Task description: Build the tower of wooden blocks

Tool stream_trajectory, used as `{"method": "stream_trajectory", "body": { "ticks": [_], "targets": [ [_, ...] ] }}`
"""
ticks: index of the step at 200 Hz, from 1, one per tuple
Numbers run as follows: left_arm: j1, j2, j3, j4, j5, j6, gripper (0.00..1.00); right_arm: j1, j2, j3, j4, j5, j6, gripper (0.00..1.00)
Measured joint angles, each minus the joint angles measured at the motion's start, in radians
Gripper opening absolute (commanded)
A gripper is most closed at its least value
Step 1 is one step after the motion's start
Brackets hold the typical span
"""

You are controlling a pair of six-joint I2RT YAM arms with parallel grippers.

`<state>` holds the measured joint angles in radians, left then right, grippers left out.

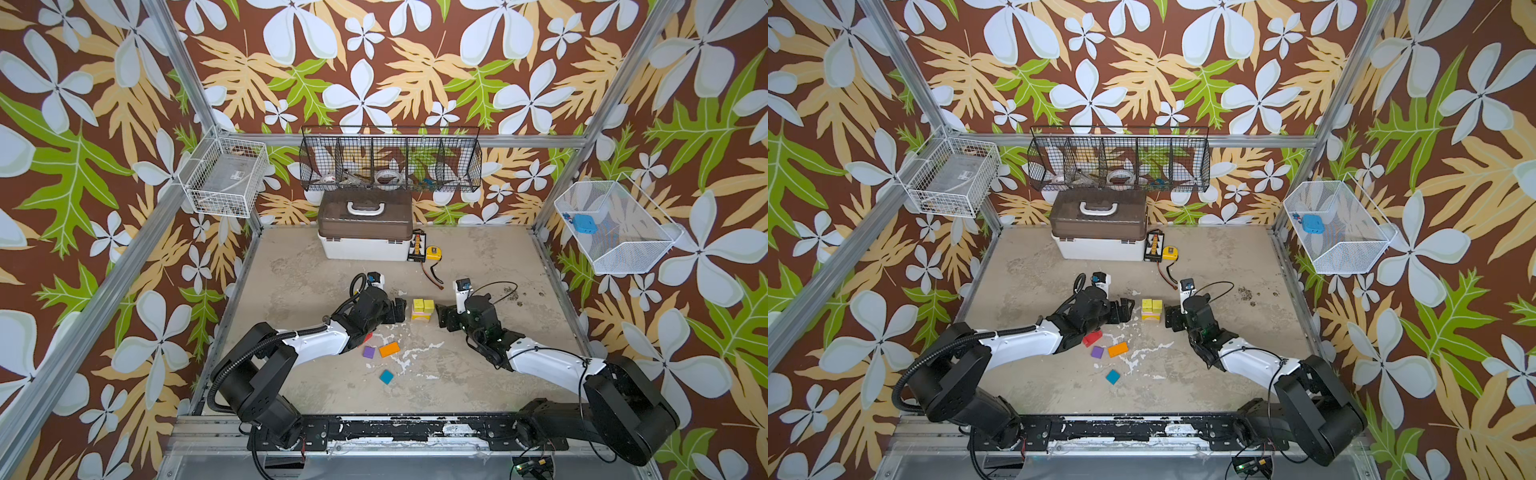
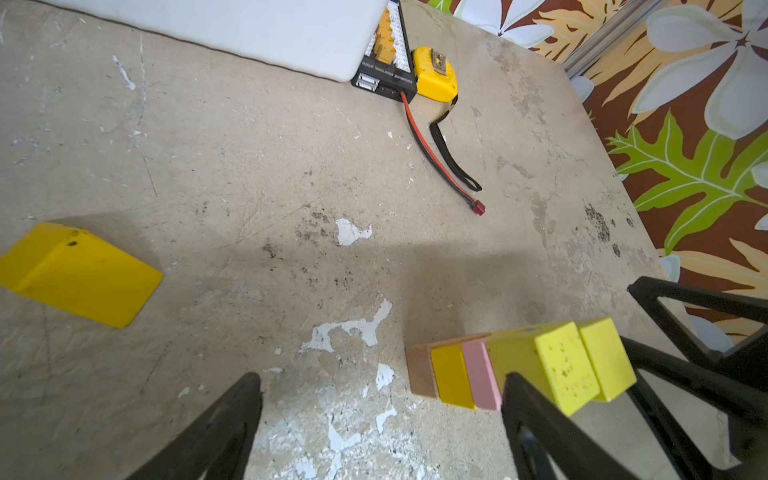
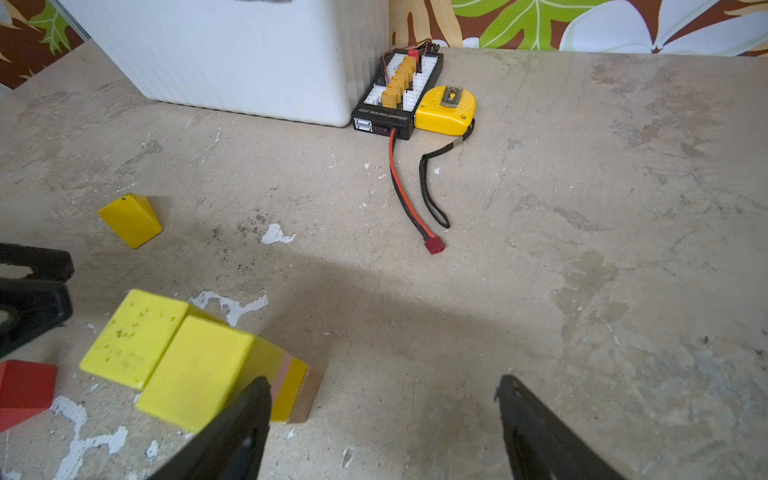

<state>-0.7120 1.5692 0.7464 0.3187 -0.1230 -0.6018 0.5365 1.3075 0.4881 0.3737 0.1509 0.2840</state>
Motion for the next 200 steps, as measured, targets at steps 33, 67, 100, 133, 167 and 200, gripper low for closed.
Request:
{"method": "stream_trajectory", "body": {
  "ticks": [33, 67, 100, 133, 167, 200],
  "targets": [
    [-0.003, 0.003, 0.0, -0.002, 0.0, 0.002, 0.92, 0.0, 0.0, -0.007, 0.008, -0.021, -0.004, 0.86],
    [-0.005, 0.008, 0.003, -0.007, 0.001, 0.002, 0.92, 0.001, 0.002, -0.008, 0.013, -0.026, -0.007, 0.86],
    [-0.01, 0.026, 0.018, -0.007, 0.019, 0.002, 0.92, 0.001, 0.001, -0.01, 0.015, -0.028, -0.008, 0.86],
    [-0.012, 0.046, 0.031, -0.007, 0.026, 0.003, 0.92, 0.001, 0.0, -0.01, 0.016, -0.028, -0.008, 0.86],
    [-0.012, 0.06, 0.046, -0.007, 0.035, 0.006, 0.92, 0.002, 0.002, -0.009, 0.016, -0.028, -0.008, 0.86],
    [-0.012, 0.069, 0.061, -0.008, 0.038, 0.01, 0.92, 0.002, 0.011, -0.003, 0.016, -0.031, -0.008, 0.86]
  ]
}}
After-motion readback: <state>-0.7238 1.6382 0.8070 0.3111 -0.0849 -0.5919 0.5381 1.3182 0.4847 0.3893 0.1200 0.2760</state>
